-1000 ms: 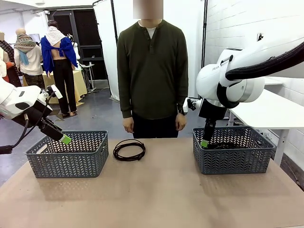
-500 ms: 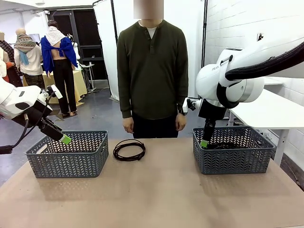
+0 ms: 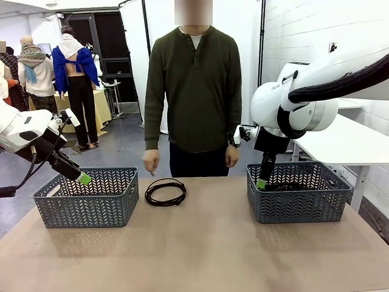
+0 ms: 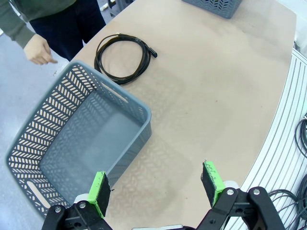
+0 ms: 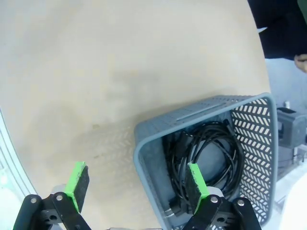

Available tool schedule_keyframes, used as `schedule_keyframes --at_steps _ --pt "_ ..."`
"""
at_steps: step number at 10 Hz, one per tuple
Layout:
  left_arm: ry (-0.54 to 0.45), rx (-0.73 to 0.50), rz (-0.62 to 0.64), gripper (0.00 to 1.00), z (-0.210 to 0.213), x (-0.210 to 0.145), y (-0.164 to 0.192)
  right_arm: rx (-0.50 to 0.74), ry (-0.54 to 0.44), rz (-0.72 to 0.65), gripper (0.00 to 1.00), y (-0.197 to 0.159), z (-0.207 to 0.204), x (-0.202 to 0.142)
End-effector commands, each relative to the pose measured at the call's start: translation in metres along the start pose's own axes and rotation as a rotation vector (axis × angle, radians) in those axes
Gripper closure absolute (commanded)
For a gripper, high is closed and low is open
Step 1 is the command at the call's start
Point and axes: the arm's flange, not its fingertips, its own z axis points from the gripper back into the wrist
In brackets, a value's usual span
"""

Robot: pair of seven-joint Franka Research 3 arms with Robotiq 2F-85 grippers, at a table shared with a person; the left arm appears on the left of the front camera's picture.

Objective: Organize the cables according to human instructions.
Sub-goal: Pick up a bundle of cables and place it in the basket indicated by the human.

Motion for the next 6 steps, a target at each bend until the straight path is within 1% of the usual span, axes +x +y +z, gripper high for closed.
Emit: schedule_keyframes --at_steps 1,6 --pt "-0.012 -0.006 0.009 0.00 -0.0010 -0.0007 0.0025 0.002 0.009 0.000 0.00 -0.0022 -0.0003 0.0008" --pt "-0.012 -0.006 0.009 0.00 -0.0010 -0.0007 0.0025 0.002 0.009 0.000 0.00 -0.0022 -0.0003 0.0008"
